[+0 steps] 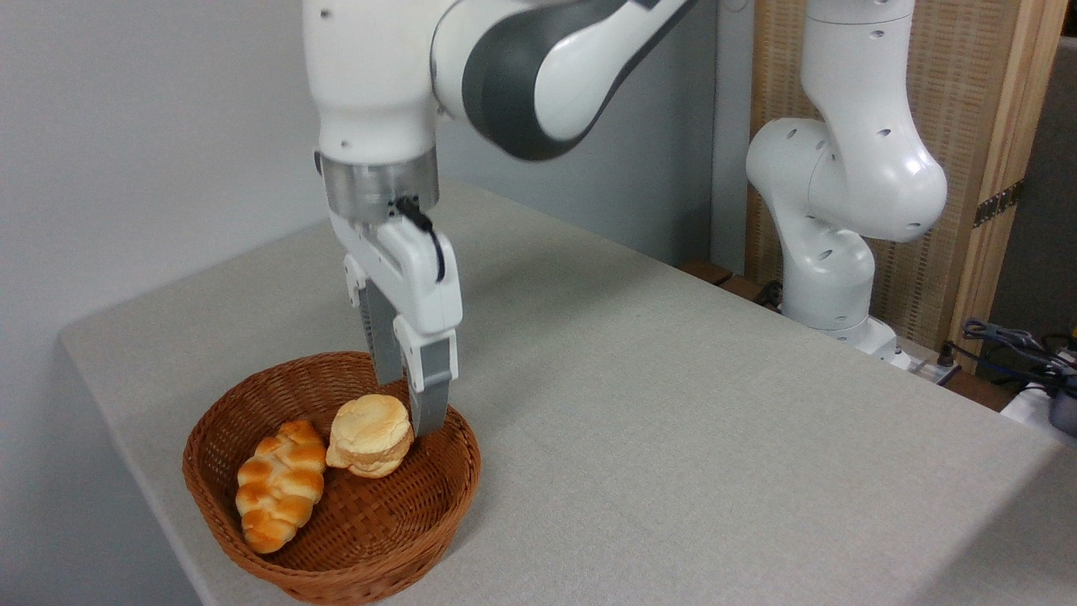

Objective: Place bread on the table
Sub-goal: 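Lower the open gripper down onto the round golden bun in the basket, then close the gripper on the round golden bun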

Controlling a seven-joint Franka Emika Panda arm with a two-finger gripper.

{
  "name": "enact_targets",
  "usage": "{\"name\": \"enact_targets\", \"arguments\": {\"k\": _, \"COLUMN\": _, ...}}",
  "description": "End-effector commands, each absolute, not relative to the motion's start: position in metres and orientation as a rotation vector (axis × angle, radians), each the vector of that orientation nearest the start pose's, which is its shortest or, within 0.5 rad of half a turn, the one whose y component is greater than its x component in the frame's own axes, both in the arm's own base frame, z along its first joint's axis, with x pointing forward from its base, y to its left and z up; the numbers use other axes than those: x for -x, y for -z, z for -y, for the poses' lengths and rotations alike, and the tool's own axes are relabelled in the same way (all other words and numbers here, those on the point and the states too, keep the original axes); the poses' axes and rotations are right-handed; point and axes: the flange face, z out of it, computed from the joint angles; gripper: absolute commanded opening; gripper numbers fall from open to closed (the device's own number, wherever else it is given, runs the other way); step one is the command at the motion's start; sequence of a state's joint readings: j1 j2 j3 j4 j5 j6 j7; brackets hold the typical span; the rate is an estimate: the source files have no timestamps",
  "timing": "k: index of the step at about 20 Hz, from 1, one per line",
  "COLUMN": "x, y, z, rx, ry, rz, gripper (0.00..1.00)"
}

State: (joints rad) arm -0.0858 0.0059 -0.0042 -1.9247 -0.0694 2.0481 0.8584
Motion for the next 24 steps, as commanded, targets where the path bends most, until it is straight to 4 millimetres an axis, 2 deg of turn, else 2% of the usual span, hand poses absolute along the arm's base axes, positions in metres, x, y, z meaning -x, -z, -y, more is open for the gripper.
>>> {"name": "enact_targets", "arguments": {"k": 1, "x": -0.575, "y": -0.478, "z": 0.069, "rx": 2.792, "ry": 0.203, "rz": -1.444, "gripper": 1.00}}
{"name": "enact_targets", "arguments": {"k": 4, "x": -0.576, "y": -0.465, "z": 0.086, "rx": 2.780, "ry": 0.173, "rz": -1.489, "gripper": 1.00}}
{"name": "enact_targets", "arguments": {"k": 9, "x": -0.580, "y": -0.451, "z": 0.100, "rx": 2.771, "ry": 0.172, "rz": -1.514, "gripper": 1.00}}
{"name": "enact_targets", "arguments": {"k": 12, "x": -0.582, "y": -0.452, "z": 0.101, "rx": 2.769, "ry": 0.202, "rz": -1.512, "gripper": 1.00}}
{"name": "enact_targets", "arguments": {"k": 14, "x": -0.584, "y": -0.443, "z": 0.103, "rx": 2.768, "ry": 0.185, "rz": -1.518, "gripper": 1.00}}
{"name": "enact_targets", "arguments": {"k": 16, "x": -0.583, "y": -0.441, "z": 0.112, "rx": 2.758, "ry": 0.178, "rz": -1.542, "gripper": 1.00}}
{"name": "enact_targets", "arguments": {"k": 20, "x": -0.586, "y": -0.434, "z": 0.114, "rx": 2.761, "ry": 0.164, "rz": -1.546, "gripper": 1.00}}
{"name": "enact_targets", "arguments": {"k": 22, "x": -0.586, "y": -0.436, "z": 0.114, "rx": 2.756, "ry": 0.167, "rz": -1.548, "gripper": 0.85}}
{"name": "enact_targets", "arguments": {"k": 23, "x": -0.586, "y": -0.436, "z": 0.114, "rx": 2.754, "ry": 0.167, "rz": -1.549, "gripper": 0.67}}
{"name": "enact_targets", "arguments": {"k": 24, "x": -0.586, "y": -0.436, "z": 0.114, "rx": 2.753, "ry": 0.167, "rz": -1.551, "gripper": 0.54}}
